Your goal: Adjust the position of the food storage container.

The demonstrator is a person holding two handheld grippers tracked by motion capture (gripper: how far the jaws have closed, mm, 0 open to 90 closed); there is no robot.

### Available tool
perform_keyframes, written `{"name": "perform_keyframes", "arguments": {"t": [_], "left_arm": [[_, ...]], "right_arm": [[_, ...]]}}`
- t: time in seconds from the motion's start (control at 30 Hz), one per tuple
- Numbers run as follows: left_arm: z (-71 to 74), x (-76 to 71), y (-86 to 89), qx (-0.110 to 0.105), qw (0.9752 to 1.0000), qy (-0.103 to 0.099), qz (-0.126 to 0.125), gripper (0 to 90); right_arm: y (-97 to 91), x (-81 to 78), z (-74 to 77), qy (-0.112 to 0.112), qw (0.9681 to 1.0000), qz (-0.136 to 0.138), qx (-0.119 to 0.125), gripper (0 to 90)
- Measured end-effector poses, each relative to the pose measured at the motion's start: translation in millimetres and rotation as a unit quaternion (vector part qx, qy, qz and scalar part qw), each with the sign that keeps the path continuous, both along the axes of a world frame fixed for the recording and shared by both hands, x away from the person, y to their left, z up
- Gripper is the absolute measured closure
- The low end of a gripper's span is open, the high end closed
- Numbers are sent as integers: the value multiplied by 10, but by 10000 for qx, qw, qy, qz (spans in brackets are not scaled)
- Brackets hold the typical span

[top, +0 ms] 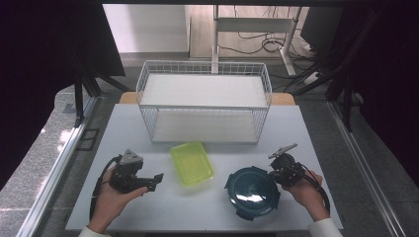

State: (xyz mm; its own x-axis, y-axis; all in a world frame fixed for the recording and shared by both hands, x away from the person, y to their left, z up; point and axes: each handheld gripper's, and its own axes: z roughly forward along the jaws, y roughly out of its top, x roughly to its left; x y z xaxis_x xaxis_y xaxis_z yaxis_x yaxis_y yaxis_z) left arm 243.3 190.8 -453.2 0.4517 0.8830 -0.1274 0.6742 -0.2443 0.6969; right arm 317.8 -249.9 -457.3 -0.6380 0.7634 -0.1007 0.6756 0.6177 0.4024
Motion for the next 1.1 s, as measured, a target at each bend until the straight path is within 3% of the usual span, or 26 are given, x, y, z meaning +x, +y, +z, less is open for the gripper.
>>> {"name": "perform_keyframes", "arguments": {"t": [0.77,1.1], "left_arm": [[-42,16,36,51,10000,65,48,173],[-64,25,27,68,9999,96,45,173]], "right_arm": [[570,-135,-47,-90,9974,704,-89,889],[701,-126,-63,-142,9957,907,-78,889]]}}
